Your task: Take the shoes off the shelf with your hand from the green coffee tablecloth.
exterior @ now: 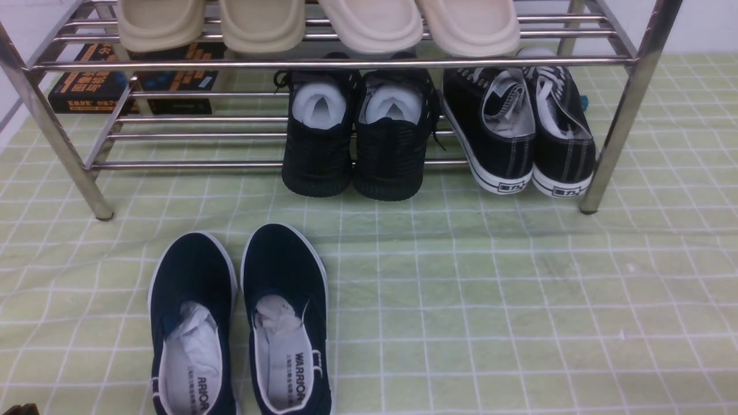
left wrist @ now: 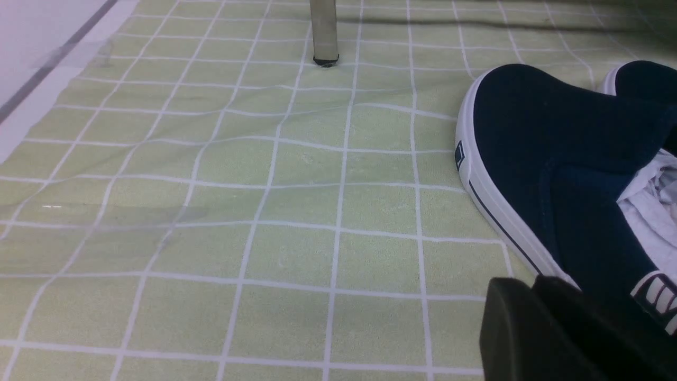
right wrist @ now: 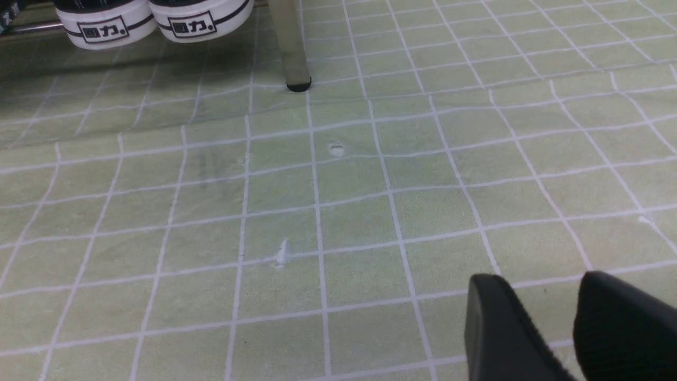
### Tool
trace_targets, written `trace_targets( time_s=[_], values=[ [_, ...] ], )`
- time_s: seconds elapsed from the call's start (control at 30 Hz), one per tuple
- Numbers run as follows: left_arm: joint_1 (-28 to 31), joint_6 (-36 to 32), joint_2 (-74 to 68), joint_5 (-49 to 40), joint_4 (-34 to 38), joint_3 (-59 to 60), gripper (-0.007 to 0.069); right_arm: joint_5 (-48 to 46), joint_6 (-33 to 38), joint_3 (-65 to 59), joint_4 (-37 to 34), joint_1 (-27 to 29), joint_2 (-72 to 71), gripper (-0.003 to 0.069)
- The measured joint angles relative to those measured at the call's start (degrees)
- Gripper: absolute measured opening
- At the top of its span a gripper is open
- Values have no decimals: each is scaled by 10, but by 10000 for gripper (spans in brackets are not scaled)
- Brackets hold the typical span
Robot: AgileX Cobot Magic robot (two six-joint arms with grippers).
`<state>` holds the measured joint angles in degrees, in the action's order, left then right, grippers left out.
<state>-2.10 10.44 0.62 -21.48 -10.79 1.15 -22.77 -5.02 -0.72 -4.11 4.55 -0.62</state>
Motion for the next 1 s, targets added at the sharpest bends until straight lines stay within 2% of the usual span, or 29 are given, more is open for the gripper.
trace_targets(
  time_s=[1.0],
  values=[
    [0,0,0,0,-6,0,89,0,0,0,0,0,0,237]
  ],
)
